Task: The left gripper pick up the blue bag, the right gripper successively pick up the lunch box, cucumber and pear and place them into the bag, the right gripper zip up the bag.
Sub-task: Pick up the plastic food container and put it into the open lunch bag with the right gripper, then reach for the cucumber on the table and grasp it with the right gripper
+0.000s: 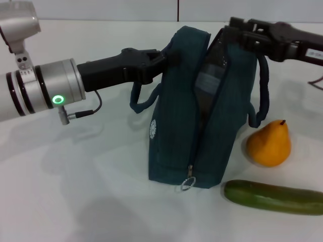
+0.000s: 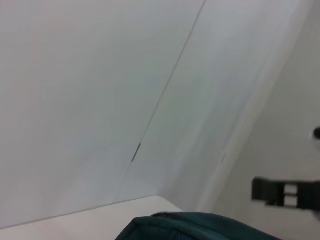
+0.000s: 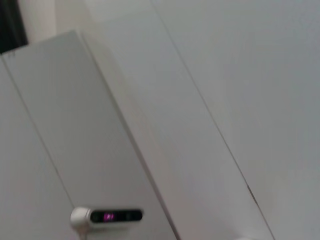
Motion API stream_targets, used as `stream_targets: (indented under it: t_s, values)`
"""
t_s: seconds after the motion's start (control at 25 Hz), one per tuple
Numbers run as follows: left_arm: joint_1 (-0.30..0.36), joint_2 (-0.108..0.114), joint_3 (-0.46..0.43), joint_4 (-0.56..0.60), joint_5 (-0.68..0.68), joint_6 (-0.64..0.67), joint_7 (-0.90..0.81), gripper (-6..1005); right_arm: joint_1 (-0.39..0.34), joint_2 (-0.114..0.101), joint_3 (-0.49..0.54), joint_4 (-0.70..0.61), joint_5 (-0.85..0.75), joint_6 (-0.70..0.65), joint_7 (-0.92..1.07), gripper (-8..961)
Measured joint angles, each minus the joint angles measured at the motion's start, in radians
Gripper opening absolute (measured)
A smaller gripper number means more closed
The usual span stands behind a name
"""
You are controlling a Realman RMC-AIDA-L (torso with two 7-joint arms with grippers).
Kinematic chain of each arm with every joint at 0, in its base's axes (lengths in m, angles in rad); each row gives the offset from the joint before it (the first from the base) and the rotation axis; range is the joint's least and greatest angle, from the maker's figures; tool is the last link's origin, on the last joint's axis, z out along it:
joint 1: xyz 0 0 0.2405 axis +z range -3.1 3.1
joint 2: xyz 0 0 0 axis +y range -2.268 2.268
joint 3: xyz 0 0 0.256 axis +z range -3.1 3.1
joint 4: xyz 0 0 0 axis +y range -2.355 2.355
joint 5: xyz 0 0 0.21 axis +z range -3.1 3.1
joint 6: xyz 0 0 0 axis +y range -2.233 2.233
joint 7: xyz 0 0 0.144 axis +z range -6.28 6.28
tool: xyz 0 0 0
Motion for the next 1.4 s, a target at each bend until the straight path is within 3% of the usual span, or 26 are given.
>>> stream_targets:
  t_s: [0.32, 0.44, 0.52, 0.56, 0.76, 0.92, 1.04, 1.08, 1.2, 1.24, 1.4]
  values:
    - [0.010, 0.002, -0.001, -0.003, 0.006, -0.018, 0.000, 43, -0.227, -0.022, 0.032, -0.528, -0.136, -0.067, 0.149, 603]
    - [0.013, 0.003, 0.001, -0.004, 0.008, -0.019, 0.000, 43, -0.242, -0.025, 0.088, -0.668, -0.244, -0.185, 0.236, 688]
    - [0.012, 0.003, 0.003, -0.005, 0.009, -0.019, 0.000, 43, -0.236, -0.023, 0.110, -0.707, -0.286, -0.246, 0.271, 685]
    - [0.009, 0.003, 0.005, -0.006, 0.010, -0.019, 0.000, 43, -0.211, -0.025, 0.133, -0.754, -0.347, -0.360, 0.334, 684]
    - [-0.011, 0.000, 0.007, -0.018, 0.010, -0.021, 0.012, 43, -0.145, -0.030, 0.126, -0.753, -0.459, -0.478, 0.406, 679]
    - [-0.011, 0.000, 0.005, -0.020, 0.005, -0.022, 0.012, 43, -0.092, -0.001, 0.082, -0.765, -0.639, -0.501, 0.434, 677]
    - [-0.008, 0.000, 0.003, -0.021, 0.003, -0.028, 0.013, 43, -0.075, 0.012, 0.001, -0.781, -0.713, -0.488, 0.444, 675]
    - [-0.010, 0.000, 0.004, -0.022, 0.003, -0.033, 0.014, 43, -0.066, 0.014, -0.117, -0.790, -0.767, -0.438, 0.473, 674]
    - [-0.012, 0.001, 0.007, -0.023, 0.004, -0.041, 0.014, 43, -0.060, 0.015, -0.190, -0.792, -0.799, -0.396, 0.496, 669]
    - [-0.012, 0.001, 0.007, -0.023, 0.004, -0.041, 0.014, 43, -0.045, 0.016, -0.285, -0.794, -0.851, -0.332, 0.535, 667]
    - [-0.012, 0.002, 0.004, -0.025, 0.003, -0.042, 0.031, 43, -0.032, 0.017, -0.333, -0.790, -0.877, -0.300, 0.559, 660]
